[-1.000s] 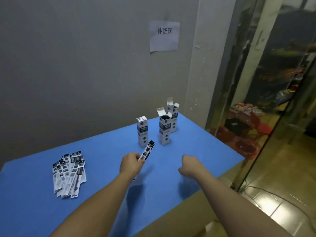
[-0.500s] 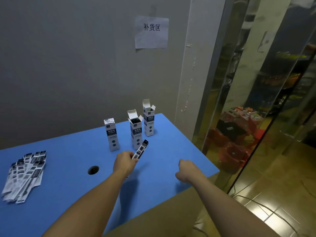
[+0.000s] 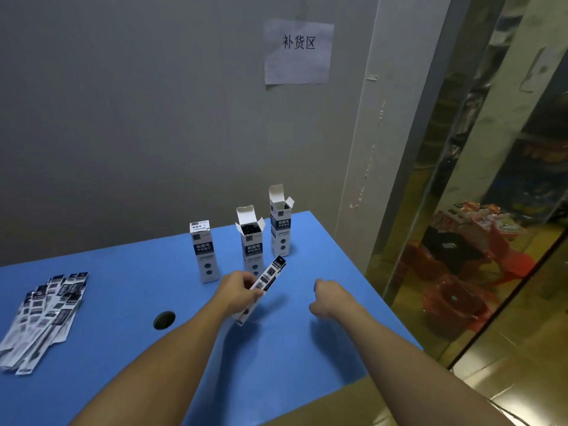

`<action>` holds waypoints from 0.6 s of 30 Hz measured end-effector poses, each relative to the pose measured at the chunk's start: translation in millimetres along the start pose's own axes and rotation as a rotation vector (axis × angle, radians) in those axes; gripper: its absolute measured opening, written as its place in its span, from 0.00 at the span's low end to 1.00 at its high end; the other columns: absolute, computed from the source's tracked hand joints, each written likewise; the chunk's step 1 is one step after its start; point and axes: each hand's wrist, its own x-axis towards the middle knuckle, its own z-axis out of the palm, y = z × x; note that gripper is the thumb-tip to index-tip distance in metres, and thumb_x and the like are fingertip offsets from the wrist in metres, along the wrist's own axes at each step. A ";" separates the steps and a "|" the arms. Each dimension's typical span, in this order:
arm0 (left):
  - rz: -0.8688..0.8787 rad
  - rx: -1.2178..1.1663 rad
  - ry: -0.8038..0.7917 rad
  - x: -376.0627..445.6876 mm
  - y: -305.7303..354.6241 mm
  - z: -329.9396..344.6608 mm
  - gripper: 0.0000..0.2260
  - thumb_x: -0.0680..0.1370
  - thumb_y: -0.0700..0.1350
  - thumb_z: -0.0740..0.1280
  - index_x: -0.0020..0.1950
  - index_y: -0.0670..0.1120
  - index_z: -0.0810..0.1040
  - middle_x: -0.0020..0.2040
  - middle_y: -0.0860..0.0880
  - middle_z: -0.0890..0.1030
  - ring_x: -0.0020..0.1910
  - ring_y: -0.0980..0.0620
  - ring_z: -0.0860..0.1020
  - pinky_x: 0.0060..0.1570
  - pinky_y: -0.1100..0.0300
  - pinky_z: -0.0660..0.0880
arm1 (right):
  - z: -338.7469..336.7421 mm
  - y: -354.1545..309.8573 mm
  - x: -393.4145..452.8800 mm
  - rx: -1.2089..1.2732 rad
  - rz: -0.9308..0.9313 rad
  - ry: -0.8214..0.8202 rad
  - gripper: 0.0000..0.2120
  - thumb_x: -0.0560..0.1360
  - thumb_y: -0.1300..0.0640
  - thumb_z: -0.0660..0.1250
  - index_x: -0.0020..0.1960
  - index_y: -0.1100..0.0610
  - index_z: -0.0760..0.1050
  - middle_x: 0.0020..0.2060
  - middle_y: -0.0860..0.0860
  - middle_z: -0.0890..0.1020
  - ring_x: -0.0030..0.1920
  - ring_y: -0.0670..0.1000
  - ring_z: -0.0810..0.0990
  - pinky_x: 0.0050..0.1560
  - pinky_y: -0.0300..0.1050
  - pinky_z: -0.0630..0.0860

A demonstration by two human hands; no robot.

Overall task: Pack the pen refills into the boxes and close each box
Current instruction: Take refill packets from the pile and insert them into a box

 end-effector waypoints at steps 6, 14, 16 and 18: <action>-0.013 -0.066 -0.061 15.8 -3.7 -9.8 0.06 0.74 0.45 0.75 0.39 0.51 0.81 0.40 0.54 0.84 0.41 0.56 0.81 0.44 0.60 0.75 | -17.2 -23.4 45.6 0.102 -0.127 -0.005 0.24 0.74 0.49 0.68 0.67 0.57 0.69 0.62 0.55 0.76 0.61 0.56 0.75 0.58 0.48 0.76; -0.152 -0.223 0.002 10.7 -24.1 -32.9 0.07 0.74 0.39 0.75 0.38 0.48 0.82 0.33 0.56 0.82 0.35 0.58 0.78 0.43 0.62 0.75 | -17.8 -65.6 89.5 0.396 -0.302 -0.055 0.38 0.73 0.43 0.73 0.75 0.57 0.62 0.67 0.55 0.74 0.67 0.54 0.74 0.63 0.46 0.71; -0.202 -0.277 0.059 7.1 -28.4 -40.5 0.06 0.73 0.40 0.75 0.39 0.48 0.82 0.35 0.56 0.83 0.38 0.56 0.79 0.45 0.59 0.75 | -19.4 -74.2 98.5 0.479 -0.336 -0.062 0.40 0.73 0.44 0.74 0.76 0.57 0.60 0.69 0.55 0.73 0.68 0.55 0.72 0.64 0.47 0.71; -0.228 -0.332 0.114 1.9 -29.4 -48.1 0.06 0.73 0.39 0.76 0.39 0.48 0.83 0.38 0.54 0.84 0.40 0.55 0.80 0.47 0.58 0.75 | -20.0 -82.5 105.9 0.581 -0.382 -0.059 0.42 0.72 0.46 0.76 0.76 0.56 0.58 0.70 0.54 0.71 0.68 0.56 0.72 0.66 0.50 0.72</action>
